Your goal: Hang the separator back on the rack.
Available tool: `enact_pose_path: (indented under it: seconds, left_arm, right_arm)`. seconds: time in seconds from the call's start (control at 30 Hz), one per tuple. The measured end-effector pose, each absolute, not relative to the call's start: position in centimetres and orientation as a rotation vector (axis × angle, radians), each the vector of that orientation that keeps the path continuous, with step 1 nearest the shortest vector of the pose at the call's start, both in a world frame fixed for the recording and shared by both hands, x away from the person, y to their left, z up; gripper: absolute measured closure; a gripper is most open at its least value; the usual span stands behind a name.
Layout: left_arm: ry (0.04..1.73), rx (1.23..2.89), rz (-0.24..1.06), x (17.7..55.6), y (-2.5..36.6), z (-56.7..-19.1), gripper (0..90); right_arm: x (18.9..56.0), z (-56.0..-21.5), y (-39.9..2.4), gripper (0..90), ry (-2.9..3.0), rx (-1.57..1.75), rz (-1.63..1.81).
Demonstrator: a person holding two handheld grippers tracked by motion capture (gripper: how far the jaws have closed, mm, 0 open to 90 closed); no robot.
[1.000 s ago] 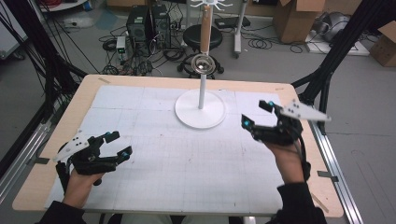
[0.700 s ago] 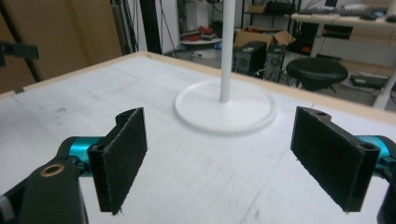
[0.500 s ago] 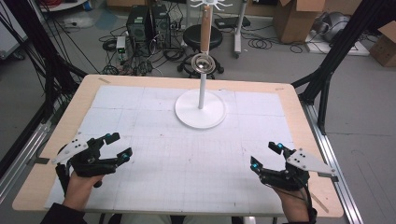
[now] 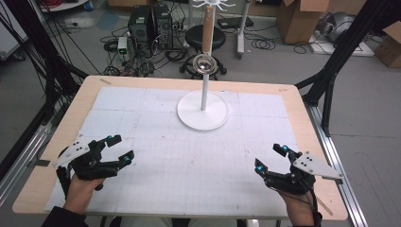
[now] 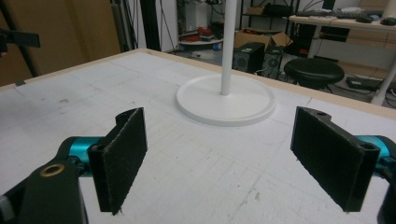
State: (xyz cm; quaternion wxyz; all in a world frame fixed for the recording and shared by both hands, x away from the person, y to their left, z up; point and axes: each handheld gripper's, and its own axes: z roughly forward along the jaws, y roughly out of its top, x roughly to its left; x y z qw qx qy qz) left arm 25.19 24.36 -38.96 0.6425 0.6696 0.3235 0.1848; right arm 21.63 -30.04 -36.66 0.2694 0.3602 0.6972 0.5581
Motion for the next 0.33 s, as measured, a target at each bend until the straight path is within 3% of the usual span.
enact_pose_path:
  seconds: [0.33]
  left_arm:
    - [0.742, 1.529, 0.418, 25.25, 24.27, -39.07, 19.3]
  right_arm:
    - [21.64, -36.77, -30.26, 17.3, 1.873, 0.983, 1.508]
